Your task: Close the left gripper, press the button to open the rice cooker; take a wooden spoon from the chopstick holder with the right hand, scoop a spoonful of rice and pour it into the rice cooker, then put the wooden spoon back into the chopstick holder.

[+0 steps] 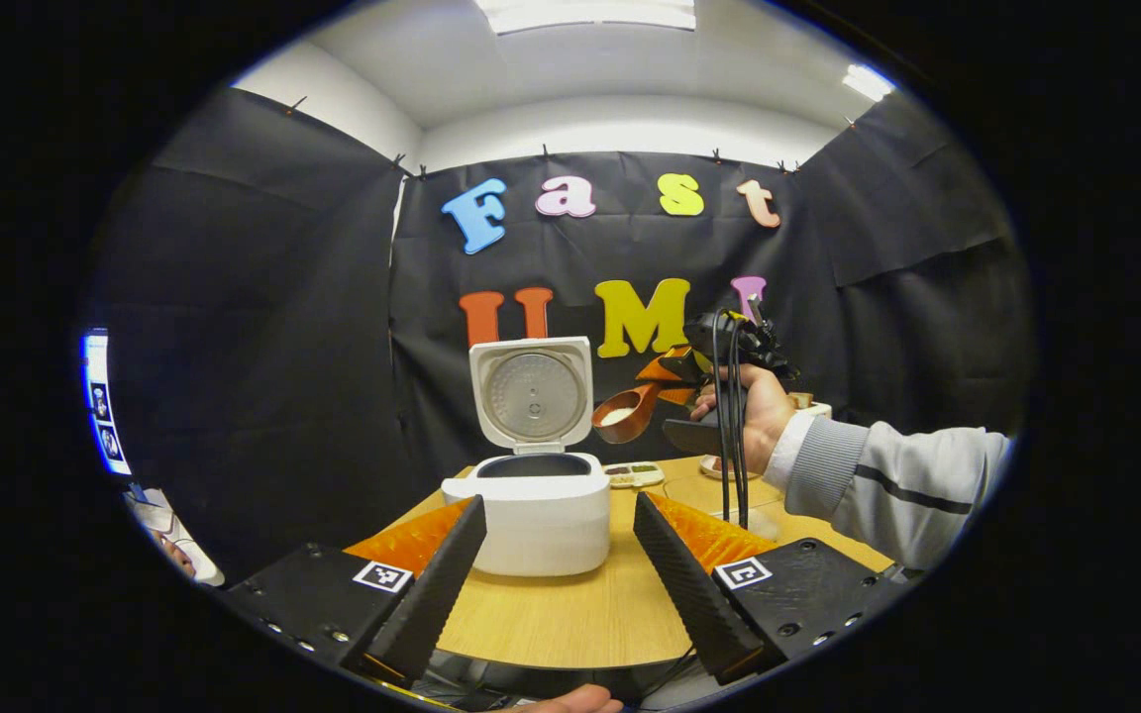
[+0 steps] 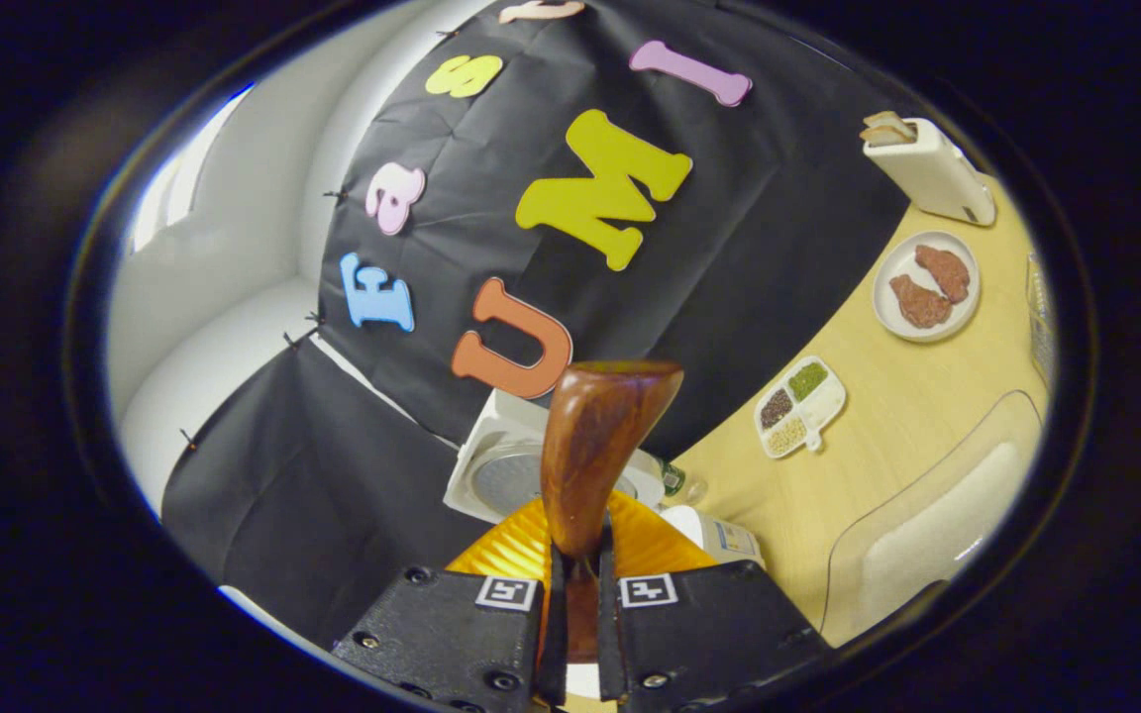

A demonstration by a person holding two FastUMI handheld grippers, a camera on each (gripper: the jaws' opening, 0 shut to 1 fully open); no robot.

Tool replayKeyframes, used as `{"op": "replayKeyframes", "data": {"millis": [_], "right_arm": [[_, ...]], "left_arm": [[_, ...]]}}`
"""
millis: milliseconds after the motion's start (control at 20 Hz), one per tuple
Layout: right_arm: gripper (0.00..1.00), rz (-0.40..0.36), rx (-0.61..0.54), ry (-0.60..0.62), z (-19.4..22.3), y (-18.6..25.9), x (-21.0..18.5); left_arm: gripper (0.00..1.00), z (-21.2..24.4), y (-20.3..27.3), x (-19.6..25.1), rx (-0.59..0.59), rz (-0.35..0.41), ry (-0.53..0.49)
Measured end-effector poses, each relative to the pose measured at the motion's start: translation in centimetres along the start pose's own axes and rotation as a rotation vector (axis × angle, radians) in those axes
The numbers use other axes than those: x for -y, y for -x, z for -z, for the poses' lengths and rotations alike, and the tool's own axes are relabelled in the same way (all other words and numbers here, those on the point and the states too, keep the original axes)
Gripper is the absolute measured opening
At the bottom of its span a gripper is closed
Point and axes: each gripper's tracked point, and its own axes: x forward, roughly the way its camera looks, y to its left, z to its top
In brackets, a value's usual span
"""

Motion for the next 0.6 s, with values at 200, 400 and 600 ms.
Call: {"op": "replayKeyframes", "data": {"millis": [200, 400, 600], "right_arm": [[0.17, 0.001, 0.006, 0.128, 0.8, -4.1, -2.6], [0.17, 0.055, 0.036, 0.309, 2.3, -6.6, -3.8], [0.17, 0.078, 0.053, 0.625, 4.6, -8.6, -5.6]], "left_arm": [[0.95, 0.1, -0.3, -1.2, 0.009, 0.006, 0.047], [0.95, 1.3, -1.0, -2.4, -0.014, -0.009, 0.065], [0.95, 3.1, -2.0, -3.6, -0.059, -0.041, 0.073]]}}
